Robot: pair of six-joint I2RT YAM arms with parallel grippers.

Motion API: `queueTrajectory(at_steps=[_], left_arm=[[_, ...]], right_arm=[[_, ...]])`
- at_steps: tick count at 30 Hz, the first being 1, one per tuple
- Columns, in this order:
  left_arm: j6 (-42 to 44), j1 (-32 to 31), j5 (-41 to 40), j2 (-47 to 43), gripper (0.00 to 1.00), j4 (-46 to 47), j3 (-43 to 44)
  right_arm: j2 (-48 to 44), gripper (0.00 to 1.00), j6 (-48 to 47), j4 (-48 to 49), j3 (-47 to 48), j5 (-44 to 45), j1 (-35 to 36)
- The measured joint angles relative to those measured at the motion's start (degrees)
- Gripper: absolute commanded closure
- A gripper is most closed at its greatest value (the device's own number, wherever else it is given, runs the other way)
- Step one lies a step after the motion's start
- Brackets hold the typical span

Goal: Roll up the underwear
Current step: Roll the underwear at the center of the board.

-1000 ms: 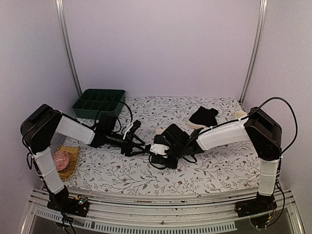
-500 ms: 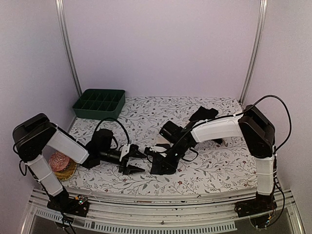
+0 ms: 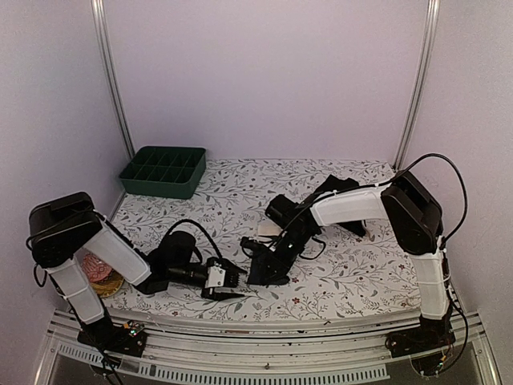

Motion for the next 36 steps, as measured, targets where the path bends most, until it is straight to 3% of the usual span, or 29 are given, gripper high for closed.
queueTrajectory(at_steps=[12,23,29,34,36], left_arm=[[5.38,-5.42,-12.55,4.98,0.45,1.73,2.14],[8.11,-8.2,-23.65,9.05,0.65,5.6,4.72],[8.72,-8.76,-25.7,10.73,0.68,7.26,5.29],[9.11,-9.14,-26.91,11.98,0.99,7.82,5.84],[9.05,-9.29,-27.28,12.17,1.0,7.58,5.97]], right_arm=[[1.22,0.93,-1.03,-1.25,1.44,-1.36,-0.39],[1.27,0.94,-1.49,-1.33,1.46,-1.44,-0.39],[1.27,0.94,-1.86,-1.38,1.46,-1.44,-0.44],[1.27,0.94,-2.12,-1.42,1.46,-1.4,-0.72],[1.27,0.91,-2.25,-1.44,1.46,-1.36,-0.74]])
